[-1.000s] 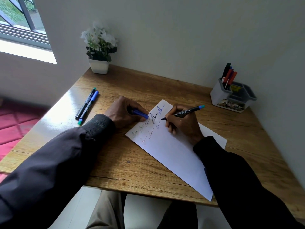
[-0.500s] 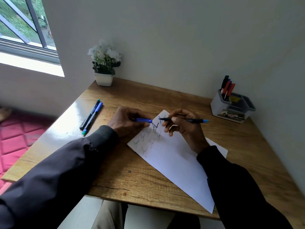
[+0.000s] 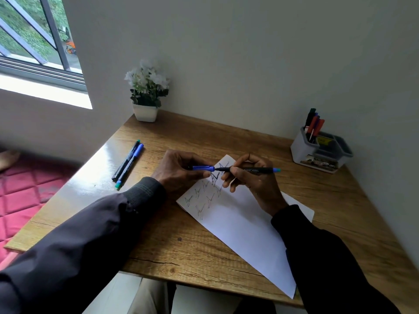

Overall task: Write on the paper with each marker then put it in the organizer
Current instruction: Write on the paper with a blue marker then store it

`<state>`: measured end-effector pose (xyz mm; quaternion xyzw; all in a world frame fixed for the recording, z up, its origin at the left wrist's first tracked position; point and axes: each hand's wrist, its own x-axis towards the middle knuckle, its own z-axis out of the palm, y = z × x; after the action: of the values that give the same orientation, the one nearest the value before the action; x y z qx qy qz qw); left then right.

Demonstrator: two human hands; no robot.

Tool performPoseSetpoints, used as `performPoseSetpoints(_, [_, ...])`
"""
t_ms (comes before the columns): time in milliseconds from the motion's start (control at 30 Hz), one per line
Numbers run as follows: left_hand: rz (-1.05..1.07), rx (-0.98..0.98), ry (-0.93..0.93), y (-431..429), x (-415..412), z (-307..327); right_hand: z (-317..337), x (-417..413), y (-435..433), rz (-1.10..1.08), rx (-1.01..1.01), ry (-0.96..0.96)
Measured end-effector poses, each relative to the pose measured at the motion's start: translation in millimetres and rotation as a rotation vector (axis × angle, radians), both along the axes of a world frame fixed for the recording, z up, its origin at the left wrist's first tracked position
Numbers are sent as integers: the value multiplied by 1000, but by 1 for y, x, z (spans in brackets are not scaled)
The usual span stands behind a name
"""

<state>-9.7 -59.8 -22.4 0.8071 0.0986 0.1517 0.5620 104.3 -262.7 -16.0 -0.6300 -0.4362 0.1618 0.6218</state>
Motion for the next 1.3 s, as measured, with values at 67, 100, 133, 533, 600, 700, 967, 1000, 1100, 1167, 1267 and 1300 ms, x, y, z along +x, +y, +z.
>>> performPoseSetpoints(67, [-6,-8,-8,-3,0,1,-1,-1,1,-4,-2,-34])
performPoseSetpoints(100, [-11,-9,-21,-4,-1,1,-2,-2,1,-18,-3,-59])
performPoseSetpoints(133, [-17,-14,-41,-6,-1,2,-3,-2,2,-45,-11,-94])
performPoseSetpoints(533, [31,-247,-164,-18,4,6,11,7,-10,-173,-26,-97])
performPoseSetpoints(600, [54,-205,-186,-20,4,11,12,7,-10,-199,-40,-221])
performPoseSetpoints(700, [77,-124,-234,-25,8,17,12,6,-11,-227,6,-270])
performPoseSetpoints(967, [59,45,-213,-38,24,37,17,11,-25,-323,-59,-266])
performPoseSetpoints(1000, [32,53,-218,-38,26,42,20,12,-28,-329,-117,-279])
performPoseSetpoints(1100, [8,47,-287,-44,34,57,34,20,-36,-366,-259,-424])
performPoseSetpoints(1167, [12,-48,-331,-52,39,64,41,24,-37,-399,-335,-515])
performPoseSetpoints(1267, [57,-175,-347,-62,44,67,46,35,-38,-468,-381,-533])
performPoseSetpoints(1300, [72,-183,-355,-62,46,65,48,41,-42,-504,-355,-520])
